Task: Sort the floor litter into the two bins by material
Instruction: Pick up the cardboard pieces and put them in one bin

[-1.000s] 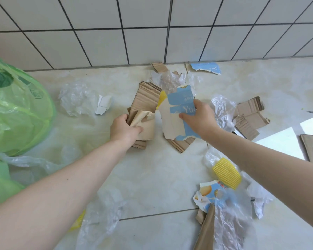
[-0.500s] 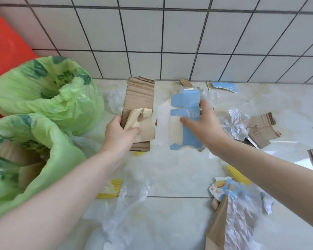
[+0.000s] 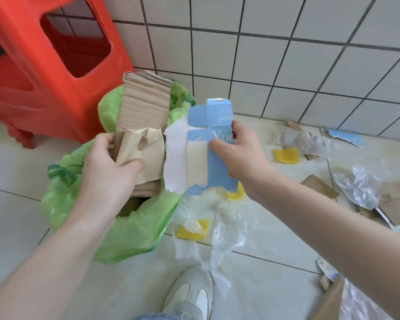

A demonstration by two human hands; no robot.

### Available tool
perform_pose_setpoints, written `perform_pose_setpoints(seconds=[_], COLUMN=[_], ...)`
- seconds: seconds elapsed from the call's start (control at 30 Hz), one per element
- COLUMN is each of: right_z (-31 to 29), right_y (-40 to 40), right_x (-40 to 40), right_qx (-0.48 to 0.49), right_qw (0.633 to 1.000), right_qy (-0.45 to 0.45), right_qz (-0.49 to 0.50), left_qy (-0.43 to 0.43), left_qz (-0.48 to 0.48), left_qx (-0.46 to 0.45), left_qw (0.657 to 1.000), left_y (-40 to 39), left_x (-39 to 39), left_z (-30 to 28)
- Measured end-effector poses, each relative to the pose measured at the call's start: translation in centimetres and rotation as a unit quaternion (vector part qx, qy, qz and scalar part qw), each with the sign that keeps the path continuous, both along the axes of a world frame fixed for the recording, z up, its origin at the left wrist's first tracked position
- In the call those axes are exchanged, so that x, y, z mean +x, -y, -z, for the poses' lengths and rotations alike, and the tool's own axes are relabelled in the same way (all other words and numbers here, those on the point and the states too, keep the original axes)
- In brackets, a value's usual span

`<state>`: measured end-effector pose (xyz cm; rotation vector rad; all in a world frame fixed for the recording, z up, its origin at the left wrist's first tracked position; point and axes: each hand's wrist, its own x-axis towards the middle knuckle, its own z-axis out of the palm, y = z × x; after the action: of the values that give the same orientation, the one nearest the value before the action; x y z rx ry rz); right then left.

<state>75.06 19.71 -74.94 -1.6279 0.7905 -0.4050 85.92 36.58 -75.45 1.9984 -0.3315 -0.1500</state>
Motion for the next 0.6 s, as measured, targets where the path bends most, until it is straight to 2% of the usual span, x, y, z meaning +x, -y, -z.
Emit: perform_pose_setpoints(seconds=[0.27, 0.43, 0.6], right_z=[0.2, 0.7, 2.5], right_y=[-4.1, -7.0, -9.3], right_x=[6.4, 8.9, 9.9], right_qx=[0.038, -0.042, -0.116], right_qw=[0.999, 0.997, 0.964], right_qy=[0.006, -0.007, -0.104], right_qz=[-0.029, -0.070, -0.218], left_qy=[0.041, 0.098, 0.036], left_qz=[-0.068, -0.069, 0.006], left_qx=[0.090, 0.196, 0.292], left_qw=[0.993, 0.973, 0.956], left_y=[-4.8, -5.9, -5.5], left_x=[4.2, 3.8, 3.6], left_z=[1.7, 2.6, 4.2])
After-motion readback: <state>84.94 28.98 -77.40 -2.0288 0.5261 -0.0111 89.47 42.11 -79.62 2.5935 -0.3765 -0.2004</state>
